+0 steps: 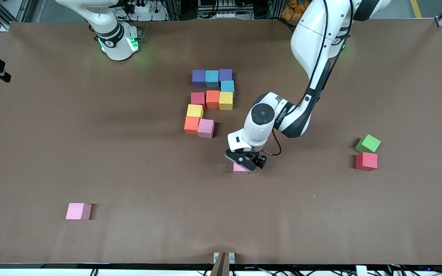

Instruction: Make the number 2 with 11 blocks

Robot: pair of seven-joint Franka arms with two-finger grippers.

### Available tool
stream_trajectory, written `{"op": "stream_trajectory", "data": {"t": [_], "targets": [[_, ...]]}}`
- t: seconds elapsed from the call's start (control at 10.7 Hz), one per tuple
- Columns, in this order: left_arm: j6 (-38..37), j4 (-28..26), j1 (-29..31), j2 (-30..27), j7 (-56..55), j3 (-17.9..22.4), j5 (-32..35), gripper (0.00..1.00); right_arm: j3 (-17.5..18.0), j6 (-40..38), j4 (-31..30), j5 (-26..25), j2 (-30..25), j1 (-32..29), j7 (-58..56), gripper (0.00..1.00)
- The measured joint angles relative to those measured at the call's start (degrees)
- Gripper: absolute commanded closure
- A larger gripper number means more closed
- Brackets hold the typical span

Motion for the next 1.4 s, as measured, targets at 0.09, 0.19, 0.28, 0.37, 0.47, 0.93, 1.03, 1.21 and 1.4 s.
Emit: {"op": "stream_trajectory", "data": {"t": [0.09, 0.19, 0.28, 0.37, 0.47, 0.93, 1.03, 1.21, 1.4], "targets": [[0.5, 0.4, 0.0, 0.1, 0.0, 0.0, 0.0, 0.00, 0.0, 0.0, 0.0, 0.0, 0.0, 0.0, 0.0, 0.00], [1.0, 0.7, 0.0, 0.3, 0.0, 0.0, 0.0, 0.00, 0.0, 0.0, 0.0, 0.0, 0.1, 0.0, 0.0, 0.00], [2.0, 0.9, -0.1, 0.5, 0.0, 0.0, 0.0, 0.00, 0.0, 0.0, 0.0, 0.0, 0.1, 0.0, 0.0, 0.00], [2.5, 1.1, -0.1, 0.8, 0.0, -0.1, 0.0, 0.00, 0.0, 0.0, 0.0, 0.2, 0.1, 0.0, 0.0, 0.00], [2.7, 1.2, -0.1, 1.0, 0.0, -0.1, 0.0, 0.00, 0.0, 0.0, 0.0, 0.3, 0.1, 0.0, 0.0, 0.00], [4.1, 1.9, -0.1, 2.0, 0.0, -0.1, 0.0, 0.00, 0.0, 0.0, 0.0, 0.3, 0.1, 0.0, 0.0, 0.00], [4.2, 2.2, -0.1, 2.1, 0.0, -0.1, 0.0, 0.00, 0.0, 0.0, 0.0, 0.3, 0.1, 0.0, 0.0, 0.00], [4.3, 2.7, -0.1, 2.5, 0.0, -0.1, 0.0, 0.00, 0.0, 0.1, 0.0, 0.3, 0.1, 0.0, 0.0, 0.00], [4.4, 2.7, -0.1, 2.7, 0.0, -0.1, 0.0, 0.07, 0.0, 0.1, 0.0, 0.3, 0.1, 0.0, 0.0, 0.00]]}}
